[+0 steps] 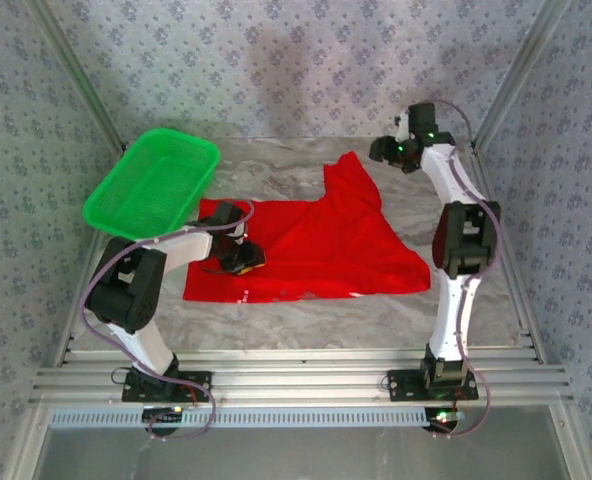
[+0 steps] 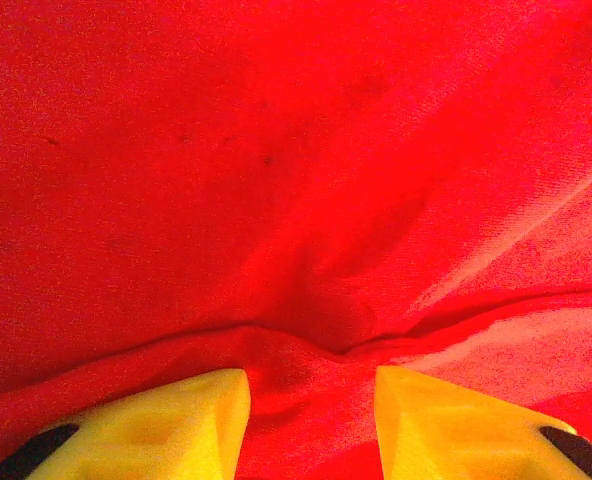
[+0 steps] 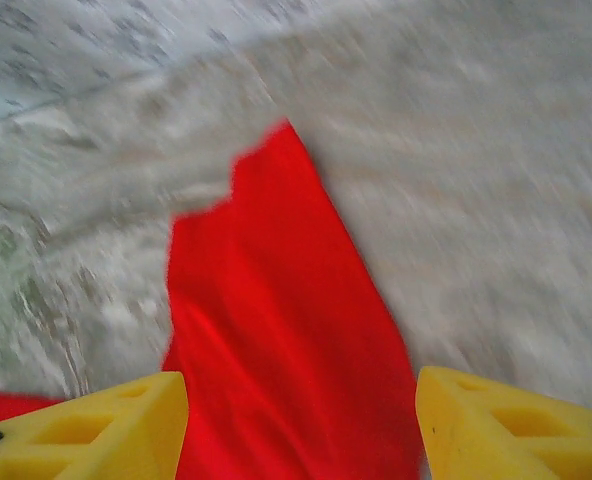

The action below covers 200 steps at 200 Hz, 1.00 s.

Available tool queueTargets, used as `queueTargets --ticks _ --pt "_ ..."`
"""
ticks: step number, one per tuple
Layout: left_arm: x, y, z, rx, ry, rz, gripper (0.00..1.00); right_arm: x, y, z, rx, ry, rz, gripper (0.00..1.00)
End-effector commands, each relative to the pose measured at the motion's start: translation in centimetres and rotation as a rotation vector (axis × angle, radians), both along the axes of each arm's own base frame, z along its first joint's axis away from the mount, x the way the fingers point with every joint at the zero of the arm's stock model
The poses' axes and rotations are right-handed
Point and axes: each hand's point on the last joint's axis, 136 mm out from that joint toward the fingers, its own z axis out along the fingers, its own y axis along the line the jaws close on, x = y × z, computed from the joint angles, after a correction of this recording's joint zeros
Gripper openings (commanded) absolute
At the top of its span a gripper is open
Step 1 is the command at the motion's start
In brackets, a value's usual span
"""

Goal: Fold and stack the t-shirts

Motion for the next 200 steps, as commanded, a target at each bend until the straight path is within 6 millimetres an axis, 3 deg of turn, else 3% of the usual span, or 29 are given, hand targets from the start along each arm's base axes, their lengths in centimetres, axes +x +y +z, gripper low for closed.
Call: queueTargets --ticks 1,25,70,73,94,116,140,159,200 --pt "-3.7 1.2 -2.7 0.089 0.153 -0.015 0.40 -7.4 0.1 -1.9 0.012 0.203 -0.029 0.62" --pt "-3.7 1.4 -2.9 0.096 0.162 -0.005 0.40 -13.2 0.8 -6.1 0.034 0.333 -0.057 0.57" --pt "-6.8 3.7 -4.6 0.178 0.255 0.045 0.40 -19.7 1.6 -10.2 -0.030 0.477 -0.124 0.54" --pt "-7.0 3.9 -4.7 0.186 0.260 0.050 0.39 -20.9 1.5 -11.1 -0.038 0.510 -0.129 0.54" --pt "-8.9 5.3 -5.0 0.226 0.296 0.076 0.39 -24.1 1.5 -12.6 -0.049 0.570 -0.181 0.54" --pt "-10.3 6.3 -5.0 0.250 0.313 0.094 0.39 -26.5 1.7 -12.6 -0.078 0.600 -0.186 0.54" --pt "-10.9 6.8 -4.4 0.258 0.301 0.100 0.40 -27.7 2.1 -11.1 -0.073 0.582 -0.182 0.54" --pt "-9.8 6.1 -3.4 0.227 0.252 0.083 0.41 -27.7 2.3 -9.2 -0.046 0.535 -0.177 0.57" --pt "-5.0 2.5 1.6 0.106 0.092 0.028 0.45 -21.6 1.2 -5.3 0.076 0.383 -0.138 0.61"
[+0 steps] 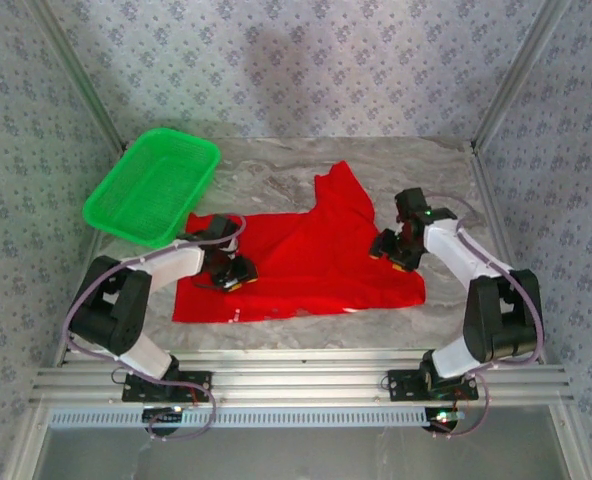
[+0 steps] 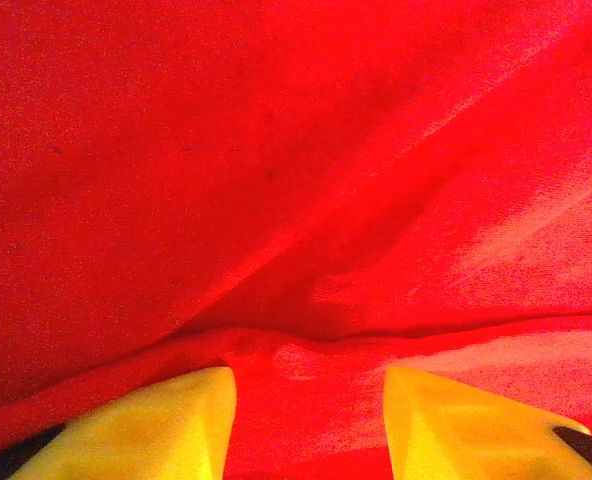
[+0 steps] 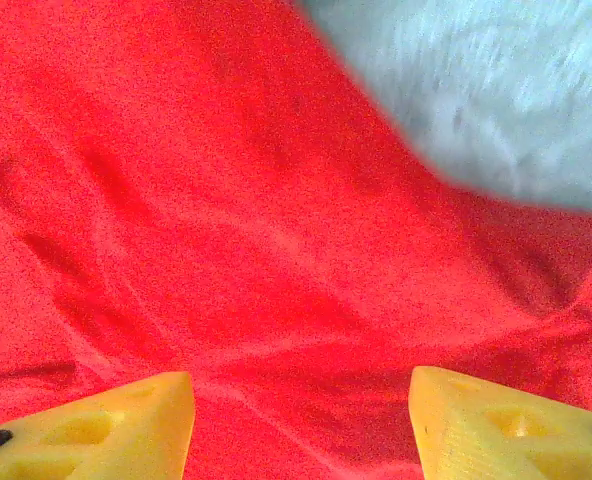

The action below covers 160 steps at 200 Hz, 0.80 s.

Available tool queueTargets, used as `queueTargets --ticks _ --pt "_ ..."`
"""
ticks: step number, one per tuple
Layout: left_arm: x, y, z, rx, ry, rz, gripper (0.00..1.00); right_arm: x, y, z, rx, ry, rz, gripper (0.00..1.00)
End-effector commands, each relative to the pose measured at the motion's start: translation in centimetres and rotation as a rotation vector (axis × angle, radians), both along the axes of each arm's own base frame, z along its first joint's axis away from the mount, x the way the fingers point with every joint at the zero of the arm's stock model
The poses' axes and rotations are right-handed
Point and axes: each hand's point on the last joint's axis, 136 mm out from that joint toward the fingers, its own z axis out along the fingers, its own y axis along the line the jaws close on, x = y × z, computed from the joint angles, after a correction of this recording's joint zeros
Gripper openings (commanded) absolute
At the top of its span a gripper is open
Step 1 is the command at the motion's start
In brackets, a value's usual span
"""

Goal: Fold and stack the t-shirts

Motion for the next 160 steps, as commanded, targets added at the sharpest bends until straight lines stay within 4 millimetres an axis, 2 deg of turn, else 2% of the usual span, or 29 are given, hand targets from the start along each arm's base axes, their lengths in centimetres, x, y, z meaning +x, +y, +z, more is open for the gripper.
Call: queueTargets --ticks 1,11,13,19,43,68,89,107,133,160 --pt "-0.3 -0.1 1.5 0.032 0.027 -0.034 0.45 3.8 -0.8 2.1 0.065 -0.077 0.013 0.61" --pt "0.6 -0.8 2.6 0.005 0.002 -0.039 0.46 5.2 -1.0 1.8 0.101 -0.073 0.028 0.61" --pt "0.8 -0.9 2.8 0.000 -0.004 -0.040 0.46 6.1 -1.0 2.5 0.106 -0.093 0.030 0.60" --pt "1.3 -1.3 3.4 -0.011 -0.016 -0.043 0.46 7.3 -1.3 2.6 0.113 -0.103 0.031 0.59" --pt "2.8 -2.3 5.6 -0.045 -0.058 -0.053 0.46 11.5 -1.8 1.6 0.151 -0.119 0.029 0.54" --pt "3.8 -3.6 6.9 -0.095 -0.079 -0.055 0.46 14.4 -0.8 0.0 0.193 -0.100 0.057 0.46" --pt "4.6 -5.1 7.2 -0.123 -0.091 -0.071 0.47 16.0 -0.4 -1.4 0.223 -0.081 0.051 0.39" --pt "5.0 -7.0 7.0 -0.167 -0.093 -0.093 0.46 16.7 0.0 -2.4 0.223 -0.068 0.052 0.37" --pt "5.5 -8.9 5.6 -0.194 -0.080 -0.109 0.46 17.0 0.9 -3.9 0.235 -0.048 0.064 0.36" --pt "5.7 -9.8 3.8 -0.195 -0.050 -0.112 0.46 17.1 1.5 -5.2 0.234 -0.027 0.066 0.36"
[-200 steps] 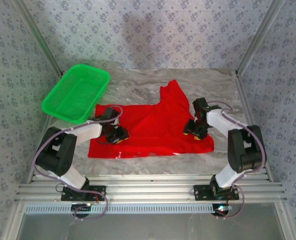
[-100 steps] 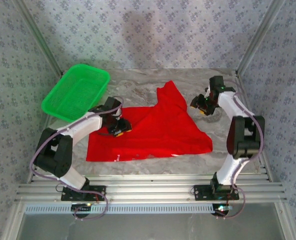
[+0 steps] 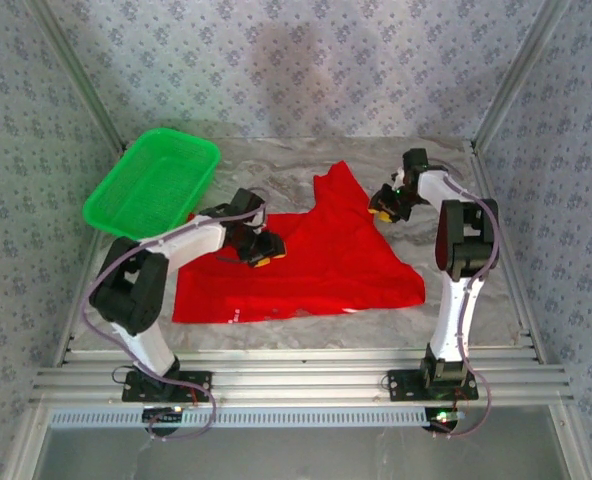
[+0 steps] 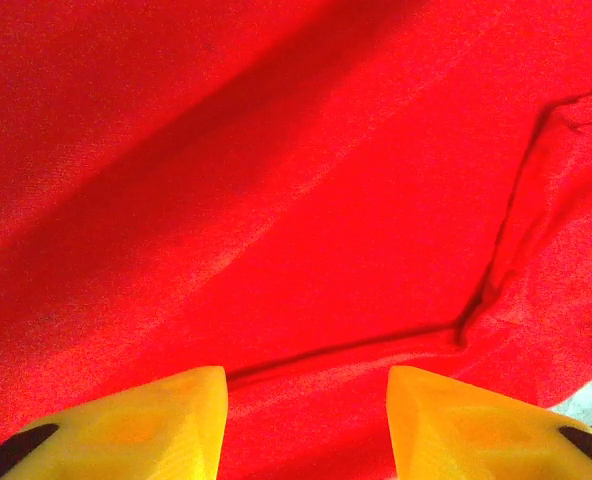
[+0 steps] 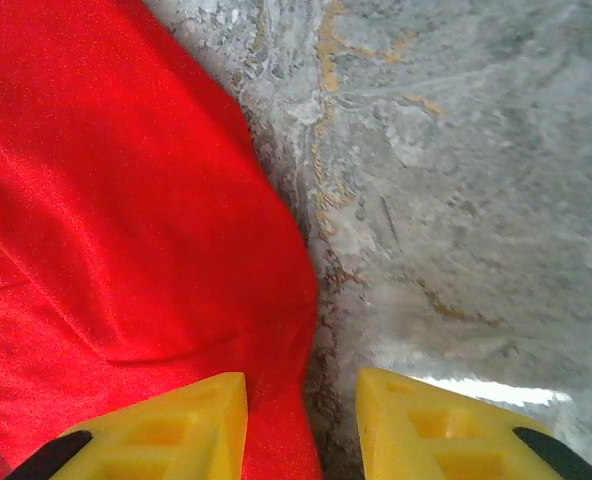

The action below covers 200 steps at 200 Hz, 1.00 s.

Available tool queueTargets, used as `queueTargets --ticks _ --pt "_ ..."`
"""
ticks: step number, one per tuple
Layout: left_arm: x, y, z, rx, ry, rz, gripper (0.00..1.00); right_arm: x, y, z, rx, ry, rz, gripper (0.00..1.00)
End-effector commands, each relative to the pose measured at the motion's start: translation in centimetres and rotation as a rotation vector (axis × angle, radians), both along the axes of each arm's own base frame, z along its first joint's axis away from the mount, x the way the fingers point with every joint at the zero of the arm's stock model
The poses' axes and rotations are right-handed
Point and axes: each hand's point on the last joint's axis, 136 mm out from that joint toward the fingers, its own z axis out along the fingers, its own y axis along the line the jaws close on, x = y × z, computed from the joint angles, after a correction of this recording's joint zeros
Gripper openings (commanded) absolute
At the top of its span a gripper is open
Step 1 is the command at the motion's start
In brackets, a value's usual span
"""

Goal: Fold and stack the t-shirts

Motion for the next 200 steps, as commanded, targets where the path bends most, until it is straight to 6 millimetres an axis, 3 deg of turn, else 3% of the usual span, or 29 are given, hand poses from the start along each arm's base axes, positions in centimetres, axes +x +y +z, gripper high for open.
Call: queueTargets --ticks 1,51,77,96,154,200 --pt "1.1 -1.8 0.0 -0.050 -0.006 -0.007 0.46 0.4 1.0 -0.7 0.023 0.014 0.009 0.36" --pt "0.0 -0.8 -3.8 0.025 0.065 -0.005 0.43 0.5 1.4 -2.6 -0.020 0.049 0.007 0.29" --pt "-0.9 0.1 -5.3 0.068 0.090 -0.016 0.43 1.2 1.2 -2.9 -0.035 0.037 -0.021 0.12" --pt "-1.7 0.8 -6.6 0.096 0.116 -0.025 0.42 2.1 1.2 -1.7 -0.041 -0.014 -0.036 0.00" --pt "-3.8 3.2 -9.2 0.200 0.182 -0.031 0.40 1.7 -1.5 2.6 -0.266 -0.065 -0.018 0.00" --pt "-4.9 4.3 -10.4 0.244 0.218 -0.040 0.40 1.8 -1.7 5.4 -0.479 -0.107 0.091 0.00"
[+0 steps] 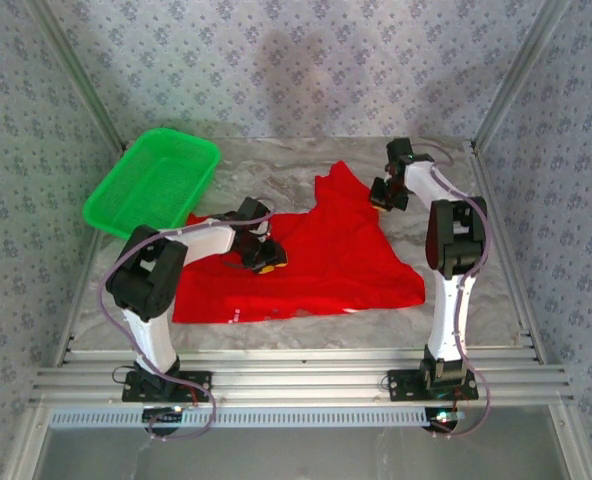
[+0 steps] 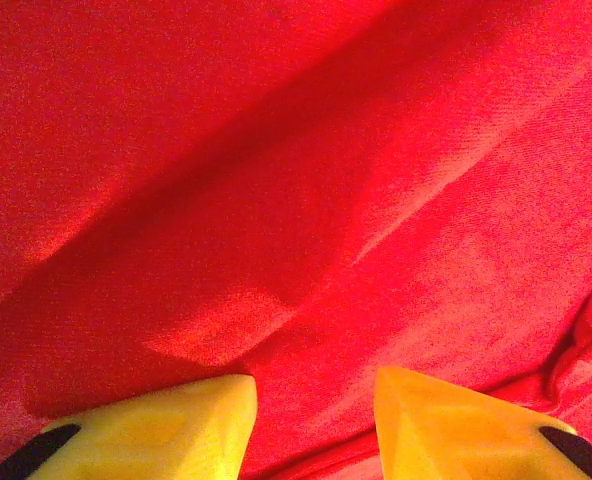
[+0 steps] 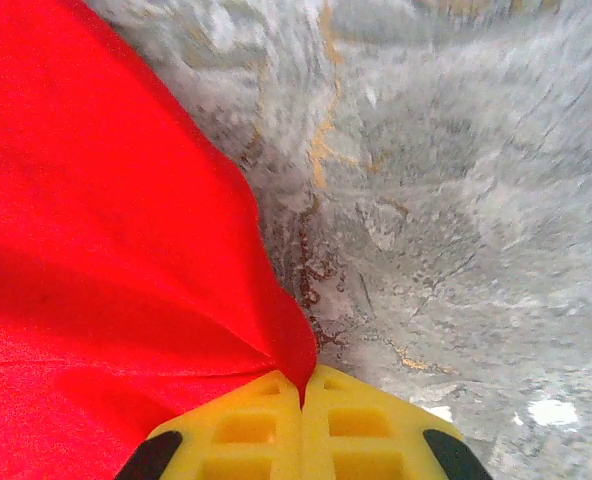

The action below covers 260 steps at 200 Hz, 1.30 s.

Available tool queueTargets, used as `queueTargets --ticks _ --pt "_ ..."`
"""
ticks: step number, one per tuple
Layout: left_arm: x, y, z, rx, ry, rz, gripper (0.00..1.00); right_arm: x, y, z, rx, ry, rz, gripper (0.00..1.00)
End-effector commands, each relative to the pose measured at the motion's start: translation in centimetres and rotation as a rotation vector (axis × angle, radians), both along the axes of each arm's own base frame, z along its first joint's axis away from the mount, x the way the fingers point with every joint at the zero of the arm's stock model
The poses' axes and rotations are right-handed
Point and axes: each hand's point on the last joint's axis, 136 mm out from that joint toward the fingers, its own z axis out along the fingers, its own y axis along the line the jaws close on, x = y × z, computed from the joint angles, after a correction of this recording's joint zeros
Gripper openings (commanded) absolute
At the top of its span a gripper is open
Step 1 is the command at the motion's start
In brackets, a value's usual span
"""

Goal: Fold and stack the t-shirts

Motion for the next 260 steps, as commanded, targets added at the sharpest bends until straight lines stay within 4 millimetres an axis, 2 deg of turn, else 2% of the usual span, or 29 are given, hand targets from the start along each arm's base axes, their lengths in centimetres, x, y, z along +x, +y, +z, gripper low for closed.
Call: queueTargets --ticks 1,37,74,109,129,152,167,179,187,195,214,231,245,260 --pt "-4.6 4.3 -6.1 0.212 0.174 -0.013 0.40 -0.3 -0.9 3.6 -0.173 -0.039 0.070 0.00" --pt "-5.2 4.8 -6.5 0.227 0.185 -0.019 0.40 0.7 -0.8 5.4 -0.337 -0.084 0.157 0.00" --pt "-5.7 5.2 -6.8 0.239 0.192 -0.020 0.40 1.3 0.4 6.4 -0.507 -0.100 0.270 0.00" --pt "-6.0 5.5 -7.1 0.243 0.198 -0.017 0.40 2.7 0.4 8.0 -0.705 -0.159 0.382 0.00" --pt "-6.2 5.5 -7.3 0.241 0.202 -0.015 0.40 3.5 1.0 7.1 -0.721 -0.158 0.419 0.00" --pt "-6.2 5.4 -7.2 0.236 0.202 -0.017 0.40 3.9 0.2 5.0 -0.712 -0.116 0.408 0.00" --pt "-6.1 5.4 -7.1 0.236 0.201 -0.019 0.40 4.4 -0.5 4.5 -0.697 -0.120 0.383 0.00" --pt "-6.1 5.3 -7.0 0.233 0.200 -0.023 0.40 4.8 -0.7 4.1 -0.656 -0.125 0.369 0.08" --pt "-6.0 5.3 -6.9 0.232 0.197 -0.024 0.40 4.9 -0.9 4.0 -0.617 -0.121 0.352 0.20" --pt "-6.1 5.3 -6.7 0.233 0.196 -0.024 0.40 4.9 -1.2 3.9 -0.561 -0.106 0.323 0.26" --pt "-6.2 5.5 -6.3 0.233 0.192 -0.023 0.41 3.7 -1.9 4.4 -0.413 -0.073 0.211 0.43" --pt "-6.1 5.4 -5.6 0.227 0.181 -0.023 0.41 2.4 -0.7 6.0 -0.261 -0.110 0.170 0.50" --pt "-5.7 5.0 -4.6 0.208 0.159 -0.023 0.41 0.5 0.6 6.6 -0.166 -0.119 0.175 0.56" --pt "-4.7 4.3 -2.8 0.167 0.112 -0.012 0.43 -2.0 2.8 6.2 -0.024 -0.101 0.166 0.57"
